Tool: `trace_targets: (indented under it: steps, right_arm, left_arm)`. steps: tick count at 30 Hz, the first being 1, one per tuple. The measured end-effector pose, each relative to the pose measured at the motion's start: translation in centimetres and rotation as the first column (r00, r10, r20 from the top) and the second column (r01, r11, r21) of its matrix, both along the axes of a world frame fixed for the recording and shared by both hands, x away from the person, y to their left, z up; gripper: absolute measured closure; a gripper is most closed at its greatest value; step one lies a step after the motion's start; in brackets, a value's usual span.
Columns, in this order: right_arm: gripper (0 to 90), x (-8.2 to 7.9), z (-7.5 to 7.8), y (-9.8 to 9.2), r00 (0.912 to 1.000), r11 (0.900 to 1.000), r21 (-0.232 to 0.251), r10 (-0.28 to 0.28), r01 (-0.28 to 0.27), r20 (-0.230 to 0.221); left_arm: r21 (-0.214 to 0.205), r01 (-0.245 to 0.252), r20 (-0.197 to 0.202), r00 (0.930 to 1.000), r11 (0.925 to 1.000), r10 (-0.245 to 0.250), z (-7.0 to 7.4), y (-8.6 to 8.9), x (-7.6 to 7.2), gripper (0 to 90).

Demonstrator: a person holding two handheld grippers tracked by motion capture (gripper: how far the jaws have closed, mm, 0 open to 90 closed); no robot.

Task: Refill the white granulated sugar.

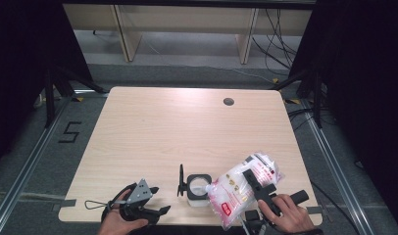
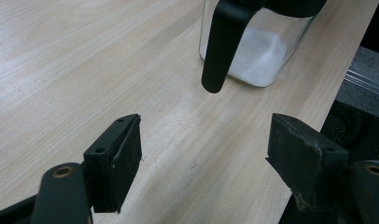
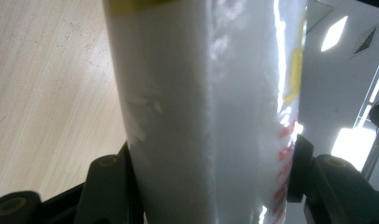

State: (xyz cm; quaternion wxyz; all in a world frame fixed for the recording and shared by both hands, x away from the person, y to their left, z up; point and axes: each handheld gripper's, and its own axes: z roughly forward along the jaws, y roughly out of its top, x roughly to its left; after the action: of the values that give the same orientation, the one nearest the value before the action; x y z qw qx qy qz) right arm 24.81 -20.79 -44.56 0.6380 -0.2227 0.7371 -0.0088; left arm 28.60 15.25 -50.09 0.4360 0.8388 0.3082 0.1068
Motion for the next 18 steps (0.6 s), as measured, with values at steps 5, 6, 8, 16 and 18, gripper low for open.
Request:
trace_targets:
  steps: [5,6,8,16,18]
  right_arm:
    - [45.6,-0.04,0.0,0.0,1.0,1.0,0.006,-0.002,0.002,0.001]
    - [45.7,-0.05,0.0,0.01,1.0,1.0,0.006,-0.001,0.001,0.0]
    - [45.7,-0.05,0.01,0.02,1.0,1.0,0.005,0.0,0.0,0.0]
    - [45.7,-0.05,0.11,0.09,1.0,0.9999,-0.01,0.005,-0.005,0.004]
    - [45.8,-0.08,0.11,0.09,1.0,1.0,-0.007,0.001,-0.001,0.004]
  left_arm:
    - [0.003,0.001,0.0,1.0,1.0,-0.001,0.01,0.01,0.0,25.6]
    - [0.003,0.001,0.0,1.0,1.0,-0.001,0.01,0.01,0.0,25.7]
    - [0.004,0.001,0.001,1.0,1.0,-0.001,0.01,0.02,0.01,25.7]
    - [0.004,0.001,-0.001,1.0,1.0,-0.001,0.0,0.0,0.02,25.7]
    - [0.003,0.001,-0.001,1.0,1.0,-0.001,0.0,0.0,0.02,25.6]
